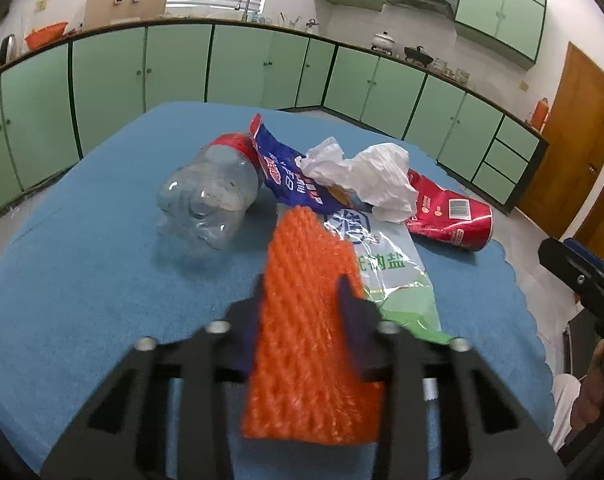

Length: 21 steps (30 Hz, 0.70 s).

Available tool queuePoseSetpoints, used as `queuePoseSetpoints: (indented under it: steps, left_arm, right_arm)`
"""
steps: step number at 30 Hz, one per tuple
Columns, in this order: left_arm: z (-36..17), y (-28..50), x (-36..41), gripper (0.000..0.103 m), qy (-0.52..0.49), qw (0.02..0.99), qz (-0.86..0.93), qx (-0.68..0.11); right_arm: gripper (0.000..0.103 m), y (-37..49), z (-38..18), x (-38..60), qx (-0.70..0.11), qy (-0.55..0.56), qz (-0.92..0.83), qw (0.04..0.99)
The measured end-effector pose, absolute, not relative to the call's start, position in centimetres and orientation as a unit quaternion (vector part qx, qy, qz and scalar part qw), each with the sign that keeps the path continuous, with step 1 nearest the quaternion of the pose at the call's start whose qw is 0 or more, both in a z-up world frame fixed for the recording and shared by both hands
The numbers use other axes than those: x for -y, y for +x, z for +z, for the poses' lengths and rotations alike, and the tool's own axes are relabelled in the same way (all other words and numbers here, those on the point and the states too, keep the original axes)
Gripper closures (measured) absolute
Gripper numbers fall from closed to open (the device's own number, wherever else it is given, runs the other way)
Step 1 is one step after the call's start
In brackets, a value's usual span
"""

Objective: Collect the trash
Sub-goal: 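Grasp orange foam net with left gripper while right grasps white-green salt bag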

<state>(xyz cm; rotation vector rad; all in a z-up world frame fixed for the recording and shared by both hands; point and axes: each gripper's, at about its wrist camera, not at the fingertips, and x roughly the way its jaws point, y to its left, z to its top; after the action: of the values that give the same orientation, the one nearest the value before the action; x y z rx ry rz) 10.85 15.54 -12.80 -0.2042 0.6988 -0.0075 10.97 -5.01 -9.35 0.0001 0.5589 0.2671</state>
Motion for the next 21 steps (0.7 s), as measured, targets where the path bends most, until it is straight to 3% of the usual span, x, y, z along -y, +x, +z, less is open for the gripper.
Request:
queuePoseSetpoints:
  steps: [3,12,21]
  left_arm:
    - [-12.2,10.3,-15.0,0.093,-0.086,0.941,0.001,-0.328]
    - [-9.4,7.4,-16.4,0.093,-0.051,0.957,0.056,-0.279]
    - [-11.6,6.8,-18.3,0.094,-0.027,0.948,0.079,-0.308]
  right_arm:
    - [0.016,10.9,-9.7,4.7,-0.281,0.004,0.138,0.950]
    - [0.020,10.7,-11.3,1.9,-0.311,0.017,0.169,0.935]
    - [0.029,11.3,-13.8,-1.3,-0.344,0.002,0.181,0.921]
